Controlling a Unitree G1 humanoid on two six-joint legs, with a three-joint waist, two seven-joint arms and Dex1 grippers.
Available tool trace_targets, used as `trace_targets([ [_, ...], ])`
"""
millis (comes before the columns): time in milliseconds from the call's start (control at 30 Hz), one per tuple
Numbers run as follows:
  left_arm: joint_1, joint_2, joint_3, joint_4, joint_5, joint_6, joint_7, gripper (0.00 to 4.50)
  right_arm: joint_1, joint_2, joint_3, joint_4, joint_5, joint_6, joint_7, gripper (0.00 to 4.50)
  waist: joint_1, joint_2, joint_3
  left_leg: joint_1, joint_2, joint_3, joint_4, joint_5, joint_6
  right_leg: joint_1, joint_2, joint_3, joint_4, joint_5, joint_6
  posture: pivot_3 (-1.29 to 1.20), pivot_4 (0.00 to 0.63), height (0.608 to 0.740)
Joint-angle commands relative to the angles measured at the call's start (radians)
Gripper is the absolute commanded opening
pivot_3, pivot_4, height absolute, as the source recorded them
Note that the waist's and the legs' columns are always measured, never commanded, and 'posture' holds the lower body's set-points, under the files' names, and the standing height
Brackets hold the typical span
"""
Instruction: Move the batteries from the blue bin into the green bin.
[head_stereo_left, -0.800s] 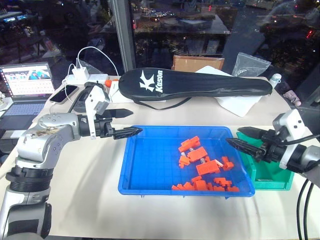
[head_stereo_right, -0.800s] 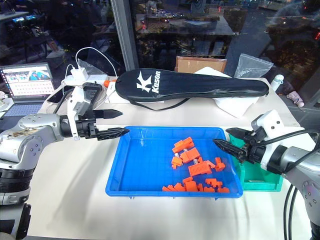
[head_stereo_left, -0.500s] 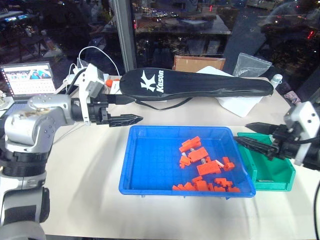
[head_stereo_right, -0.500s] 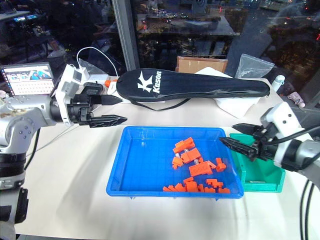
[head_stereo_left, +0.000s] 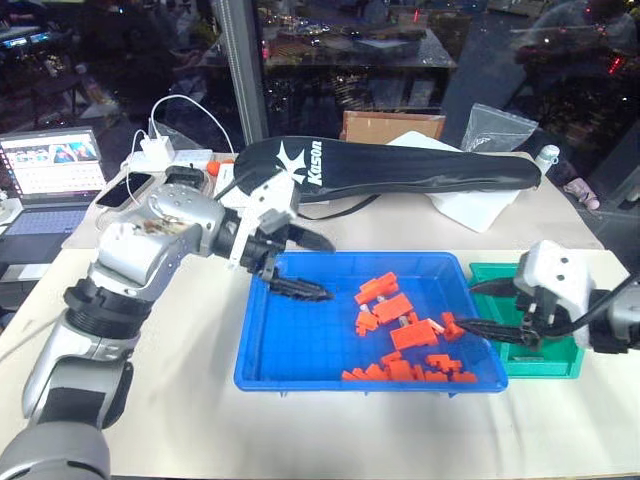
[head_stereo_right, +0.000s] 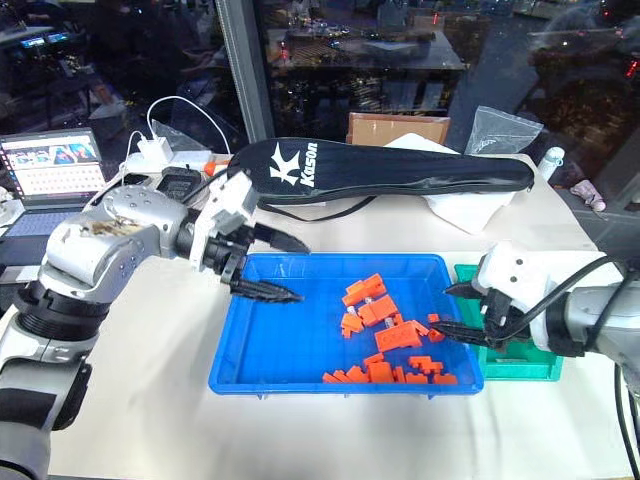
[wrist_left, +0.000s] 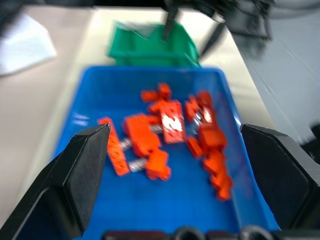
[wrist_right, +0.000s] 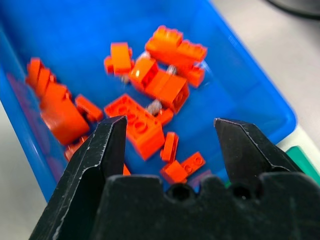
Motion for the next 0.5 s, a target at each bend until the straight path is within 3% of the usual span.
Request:
trace_targets([
  [33, 0.033, 0.008, 0.028, -0.077, -0.012, 0.01, 0.012, 4.5, -0.088, 0.008, 0.149, 0.096, -0.116, -0.153, 0.095, 3.26, 0.004, 0.001, 0.0, 0.0, 0.0, 0.0, 0.0, 0.0, 0.0, 0.0, 0.0, 0.0, 0.001, 0.0, 0.0, 0.0, 0.15, 0.72],
  [267, 0.138, 0.021, 0.012, -0.127, 0.043, -0.011, 0.072, 4.5, -0.278, 0.082, 0.343, 0.342, -0.26, -0.335, 0.248, 3.26, 0.01, 0.001, 0.0, 0.0, 0.0, 0.0, 0.003, 0.0, 0.0, 0.001, 0.0, 0.0, 0.001, 0.0, 0.001, 0.0, 0.15, 0.72],
  [500, 0.166, 0.014, 0.051, -0.156, 0.015, 0.027, 0.115, 4.5, -0.338, 0.14, 0.419, 0.438, -0.329, -0.429, 0.345, 3.26, 0.014, 0.002, 0.0, 0.0, 0.0, 0.0, 0.002, 0.0, 0.0, 0.001, 0.0, 0.0, 0.002, 0.0, 0.0, 0.0, 0.15, 0.72],
])
